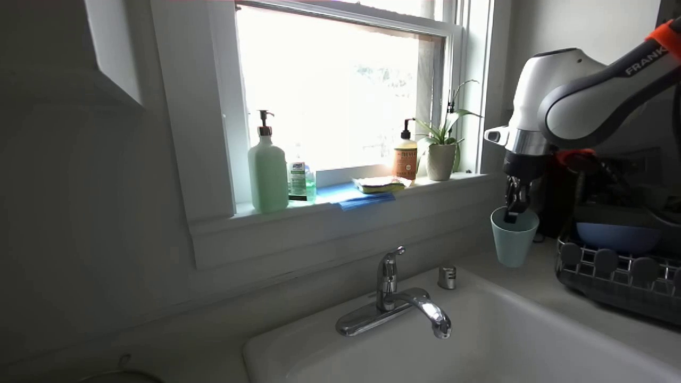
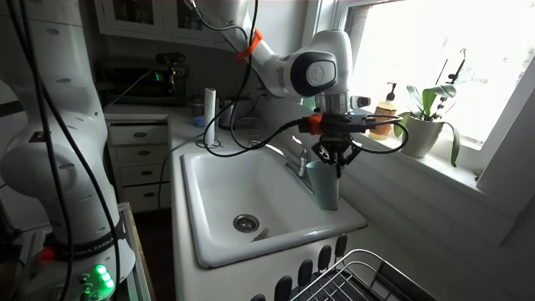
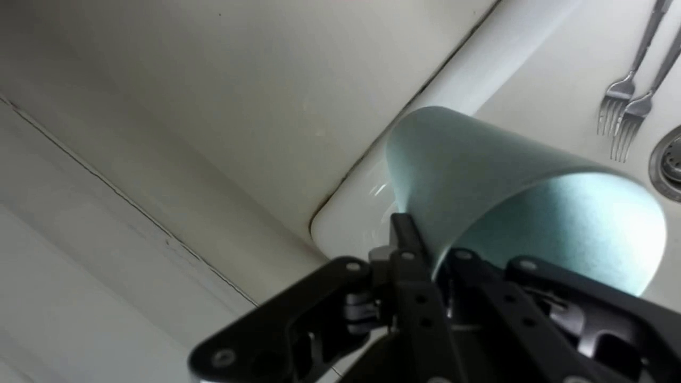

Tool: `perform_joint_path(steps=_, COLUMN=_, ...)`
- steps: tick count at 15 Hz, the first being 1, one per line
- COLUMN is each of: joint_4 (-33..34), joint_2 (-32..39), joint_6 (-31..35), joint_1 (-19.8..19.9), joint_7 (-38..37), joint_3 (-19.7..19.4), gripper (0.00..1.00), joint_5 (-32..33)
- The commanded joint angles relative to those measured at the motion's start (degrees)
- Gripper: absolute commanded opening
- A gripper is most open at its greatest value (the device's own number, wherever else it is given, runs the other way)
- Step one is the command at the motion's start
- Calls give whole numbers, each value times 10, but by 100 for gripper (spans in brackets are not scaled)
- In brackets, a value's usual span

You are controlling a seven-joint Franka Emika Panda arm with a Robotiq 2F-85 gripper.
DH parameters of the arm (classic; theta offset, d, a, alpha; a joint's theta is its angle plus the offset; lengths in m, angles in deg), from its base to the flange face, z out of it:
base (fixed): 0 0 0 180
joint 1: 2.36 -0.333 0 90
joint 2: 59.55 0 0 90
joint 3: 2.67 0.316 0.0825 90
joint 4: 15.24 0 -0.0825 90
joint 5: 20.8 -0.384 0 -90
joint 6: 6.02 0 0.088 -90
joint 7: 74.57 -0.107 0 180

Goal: Pour the liquid from the blue cup into the sink

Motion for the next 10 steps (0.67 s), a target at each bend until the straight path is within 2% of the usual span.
perform_joint_path(steps=1, joint_4=50, joint_2=27, joint_6=-35, joint_1=22, joint_7=87, joint_3=-16, gripper=1, joint_5=-76)
perform_joint_path(steps=6, joint_4=99, joint_2=73, joint_6=-52, joint_1=61, joint_7=207, joint_3=-27, gripper=1, joint_5=-196)
perform_joint_path(steps=10, joint_4=149, joint_2=125, joint_6=-77, joint_1=92, joint_7=237, joint_3=-25, gripper=1, joint_5=-251)
